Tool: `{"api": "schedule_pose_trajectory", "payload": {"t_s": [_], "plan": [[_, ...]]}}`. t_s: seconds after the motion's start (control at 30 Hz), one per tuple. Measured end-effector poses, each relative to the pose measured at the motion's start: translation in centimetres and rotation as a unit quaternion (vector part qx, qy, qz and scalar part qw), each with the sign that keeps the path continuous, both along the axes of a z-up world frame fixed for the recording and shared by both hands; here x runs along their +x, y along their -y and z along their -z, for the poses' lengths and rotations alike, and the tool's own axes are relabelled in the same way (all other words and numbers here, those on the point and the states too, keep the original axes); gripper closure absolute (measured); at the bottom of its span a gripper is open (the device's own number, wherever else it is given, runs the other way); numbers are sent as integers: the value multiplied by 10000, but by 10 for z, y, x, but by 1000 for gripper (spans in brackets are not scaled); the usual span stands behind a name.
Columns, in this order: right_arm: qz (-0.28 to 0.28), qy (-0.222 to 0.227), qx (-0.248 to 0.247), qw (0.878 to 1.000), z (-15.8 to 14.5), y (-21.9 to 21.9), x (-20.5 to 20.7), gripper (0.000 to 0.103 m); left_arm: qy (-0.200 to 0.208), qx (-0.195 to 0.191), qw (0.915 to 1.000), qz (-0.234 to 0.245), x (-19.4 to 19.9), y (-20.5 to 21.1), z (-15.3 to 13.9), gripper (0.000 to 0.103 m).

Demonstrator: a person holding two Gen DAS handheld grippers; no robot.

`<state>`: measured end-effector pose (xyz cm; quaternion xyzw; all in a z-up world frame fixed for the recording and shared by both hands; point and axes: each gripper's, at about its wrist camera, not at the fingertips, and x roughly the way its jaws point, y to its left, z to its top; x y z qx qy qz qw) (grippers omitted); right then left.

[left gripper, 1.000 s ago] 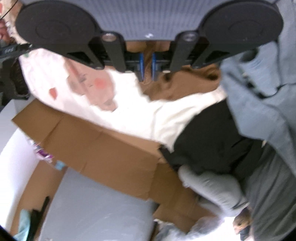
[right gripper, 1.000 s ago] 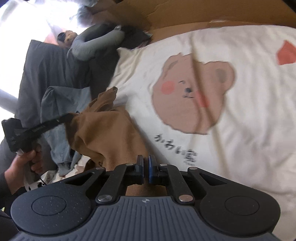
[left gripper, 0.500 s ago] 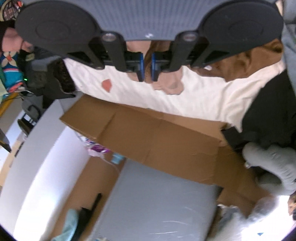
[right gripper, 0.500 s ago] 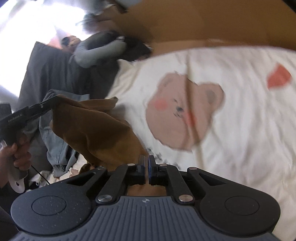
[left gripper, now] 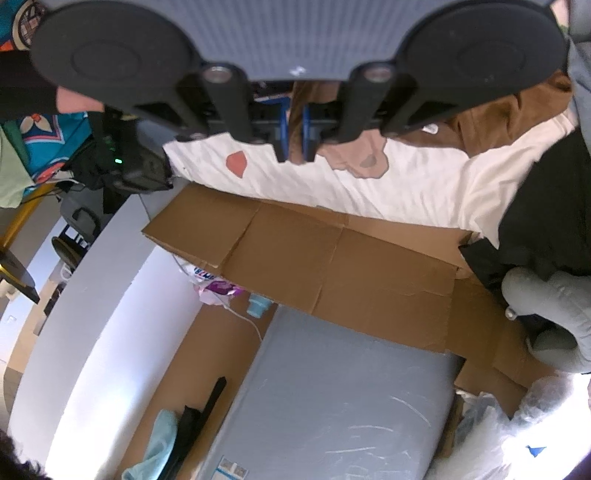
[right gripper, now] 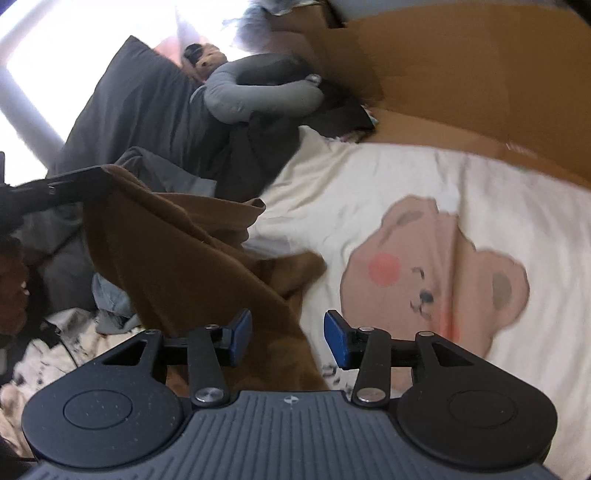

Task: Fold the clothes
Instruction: 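Grasp the brown T-shirt edge with the left tool while the right tool grasps another edge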

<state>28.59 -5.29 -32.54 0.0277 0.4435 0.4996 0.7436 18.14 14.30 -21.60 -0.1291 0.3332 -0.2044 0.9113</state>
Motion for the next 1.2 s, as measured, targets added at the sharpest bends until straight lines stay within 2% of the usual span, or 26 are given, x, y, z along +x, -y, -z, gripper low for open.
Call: {"api": "schedule_pose_trajectory", "payload": {"t_s": [0.13,0.57,0.9,1.2], "plan": [[-75,52,-121,9999,7,-14,7,53,-34,57,9999,-139,-13,-11,-7,95],[-157,-60,-386,9991,38,-61,25,53,-511,270,9945,-869,-47,-59,6,95],[-318,-55,-528,9981,63,-100,27,53,-1154,405,9777,-1710,-76,-114,44,95],[-444,206,-695,9964,70,-122,38,53,-1730,279,9613,-2128,-95,-140,85,95]]}}
